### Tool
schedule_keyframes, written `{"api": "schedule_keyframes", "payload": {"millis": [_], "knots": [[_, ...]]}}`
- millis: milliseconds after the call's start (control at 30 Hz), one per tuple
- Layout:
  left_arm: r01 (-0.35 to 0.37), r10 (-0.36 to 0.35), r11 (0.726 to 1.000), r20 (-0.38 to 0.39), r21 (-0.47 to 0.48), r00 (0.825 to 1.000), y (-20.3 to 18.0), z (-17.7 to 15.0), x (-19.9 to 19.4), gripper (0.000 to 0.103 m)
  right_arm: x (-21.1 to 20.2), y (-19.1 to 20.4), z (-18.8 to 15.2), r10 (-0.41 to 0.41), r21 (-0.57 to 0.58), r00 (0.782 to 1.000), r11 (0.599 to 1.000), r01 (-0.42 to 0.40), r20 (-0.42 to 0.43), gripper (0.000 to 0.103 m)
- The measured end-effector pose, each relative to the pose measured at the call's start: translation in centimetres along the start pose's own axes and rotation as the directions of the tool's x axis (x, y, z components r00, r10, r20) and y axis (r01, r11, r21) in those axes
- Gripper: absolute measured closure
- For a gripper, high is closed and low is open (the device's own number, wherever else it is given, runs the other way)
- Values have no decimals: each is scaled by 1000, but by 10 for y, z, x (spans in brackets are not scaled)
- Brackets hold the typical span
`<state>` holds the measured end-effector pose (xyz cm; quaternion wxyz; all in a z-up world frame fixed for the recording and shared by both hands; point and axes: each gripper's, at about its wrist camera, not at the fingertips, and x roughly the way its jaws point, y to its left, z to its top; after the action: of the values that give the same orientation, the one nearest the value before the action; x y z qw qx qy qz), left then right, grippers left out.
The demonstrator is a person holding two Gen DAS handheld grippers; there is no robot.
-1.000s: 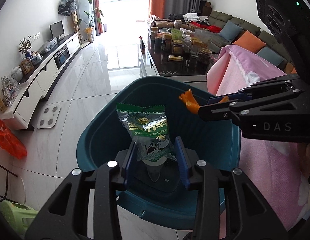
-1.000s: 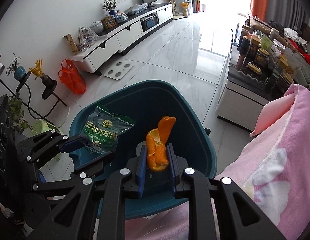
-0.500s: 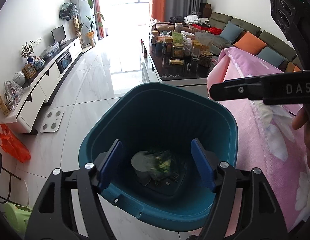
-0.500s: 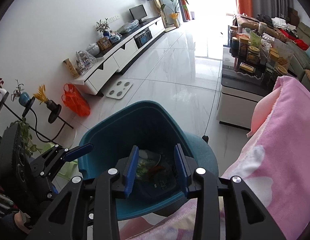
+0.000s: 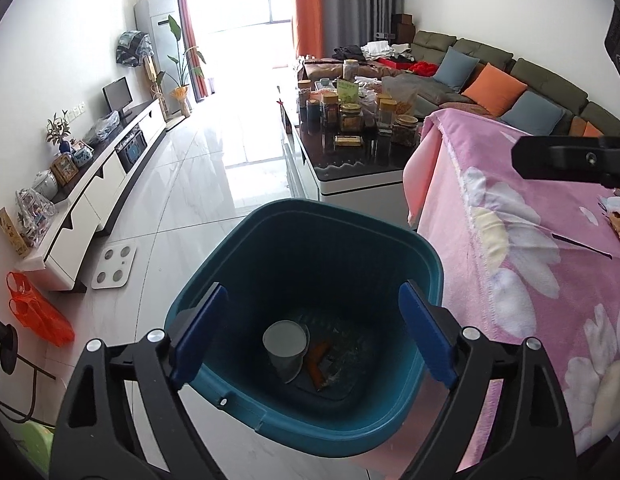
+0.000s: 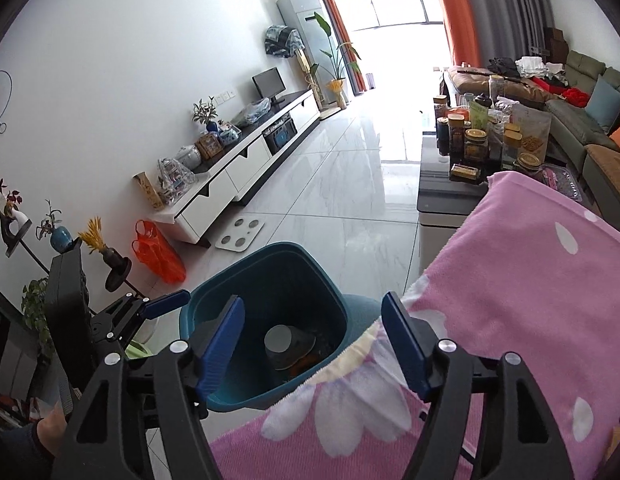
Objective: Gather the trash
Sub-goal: 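Open both tools to drop the peel and packet into the bin, then move both open tools back over the table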
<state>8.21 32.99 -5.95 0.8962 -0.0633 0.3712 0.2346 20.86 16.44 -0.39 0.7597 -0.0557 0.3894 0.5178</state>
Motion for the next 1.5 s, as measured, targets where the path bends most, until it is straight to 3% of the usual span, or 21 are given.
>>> {"api": "schedule_keyframes", "payload": {"millis": [233, 400, 567, 700, 800, 900, 1167, 1300, 1367, 1500], "knots": [[-12, 10, 999, 47, 45, 999, -28, 9, -29, 7, -40, -18, -22, -35, 38, 996, 999, 32, 83, 17], [1, -7, 997, 82, 75, 997, -54, 13, -54, 6, -72, -33, -44, -79, 67, 987, 995, 70, 138, 10], [60, -72, 995, 147, 83, 987, -79, 11, -88, 6, -111, -40, -74, -136, 71, 969, 990, 124, 207, 7], [134, -146, 988, 219, 71, 965, -99, 3, -120, 6, -140, -40, -104, -204, 71, 946, 979, 193, 252, 7], [197, -204, 979, 278, 51, 939, -109, -5, -142, 6, -162, -41, -127, -264, 96, 920, 964, 246, 290, 7], [275, -277, 960, 336, 56, 900, -122, -15, -161, 6, -185, -38, -151, -322, 125, 886, 947, 297, 333, 7], [419, -452, 892, 380, 170, 807, -179, -45, -192, 6, -236, -29, -215, -498, 201, 760, 866, 457, 417, 7], [449, -506, 863, 370, 234, 779, -208, -59, -200, 6, -259, -35, -239, -566, 278, 707, 824, 493, 423, 7], [460, -524, 851, 352, 252, 776, -220, -64, -201, 6, -266, -40, -247, -599, 314, 684, 801, 509, 416, 7], [489, -555, 831, 336, 265, 761, -233, -70, -202, 6, -274, -45, -260, -643, 351, 656, 766, 539, 396, 7]]}}
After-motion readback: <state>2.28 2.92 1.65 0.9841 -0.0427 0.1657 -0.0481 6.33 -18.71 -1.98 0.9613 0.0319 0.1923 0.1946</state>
